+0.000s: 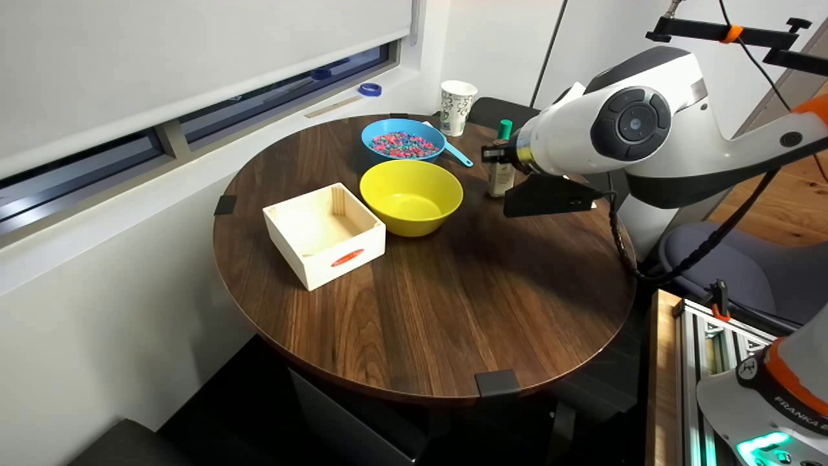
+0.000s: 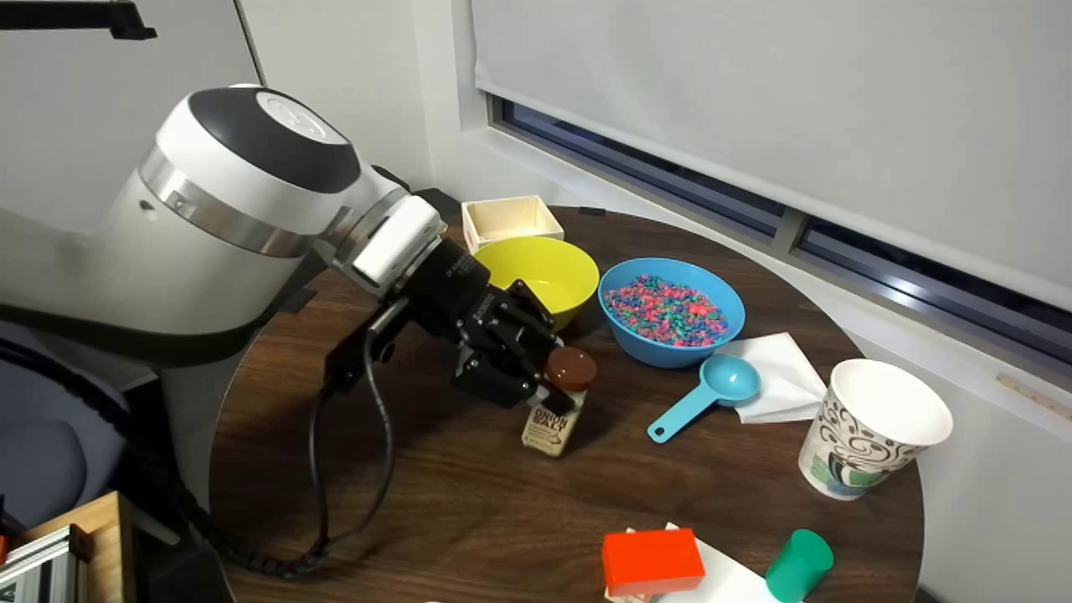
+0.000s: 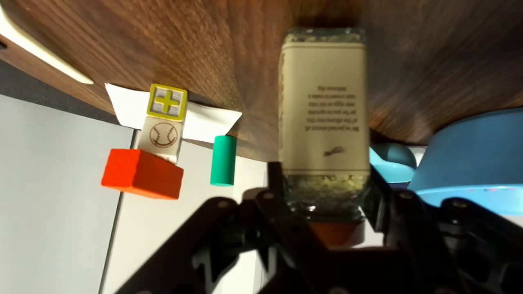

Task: Turn the salt bottle upright

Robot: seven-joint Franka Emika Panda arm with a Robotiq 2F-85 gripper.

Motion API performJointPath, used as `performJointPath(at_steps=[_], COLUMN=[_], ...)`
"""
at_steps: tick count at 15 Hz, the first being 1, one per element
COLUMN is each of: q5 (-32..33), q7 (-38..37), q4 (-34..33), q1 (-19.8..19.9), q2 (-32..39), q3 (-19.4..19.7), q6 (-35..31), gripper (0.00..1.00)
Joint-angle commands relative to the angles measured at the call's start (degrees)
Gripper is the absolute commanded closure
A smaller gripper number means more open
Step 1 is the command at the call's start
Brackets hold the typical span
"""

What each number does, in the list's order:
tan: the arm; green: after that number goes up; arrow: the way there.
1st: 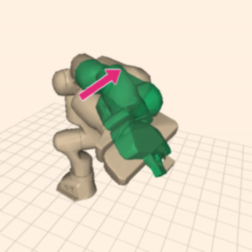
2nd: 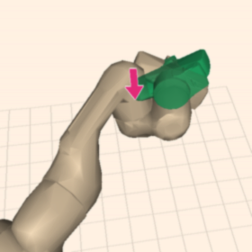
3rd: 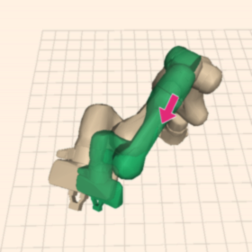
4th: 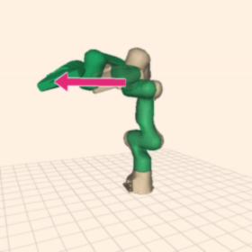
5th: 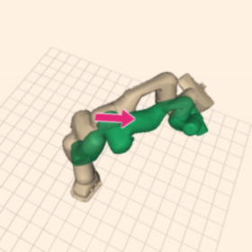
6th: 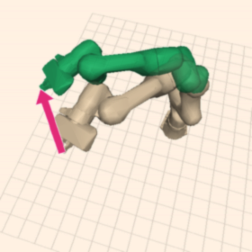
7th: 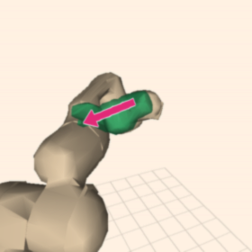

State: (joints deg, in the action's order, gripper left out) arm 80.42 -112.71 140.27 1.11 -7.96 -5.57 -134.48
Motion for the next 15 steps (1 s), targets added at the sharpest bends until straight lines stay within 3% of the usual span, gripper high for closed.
performJointPath(at_steps=[1,12,13,14,15], q5=[4.16,7.89,7.91,7.77,7.7], q7=[-3.87,-8.33,-8.49,-8.56,-8.64], q4=[-0.26,-0.23,-0.22,-0.21,-0.21], q1=[-1.52,-2.15,-2.21,-2.27,-2.3], q2=[1.05,2.54,2.56,2.53,2.5], q3=[0.74,1.1,1.14,1.18,1.23], q6=[2.28,4.01,4.05,4.01,3.99], gripper=[0.77,0.77,0.65,0.3,0.27])
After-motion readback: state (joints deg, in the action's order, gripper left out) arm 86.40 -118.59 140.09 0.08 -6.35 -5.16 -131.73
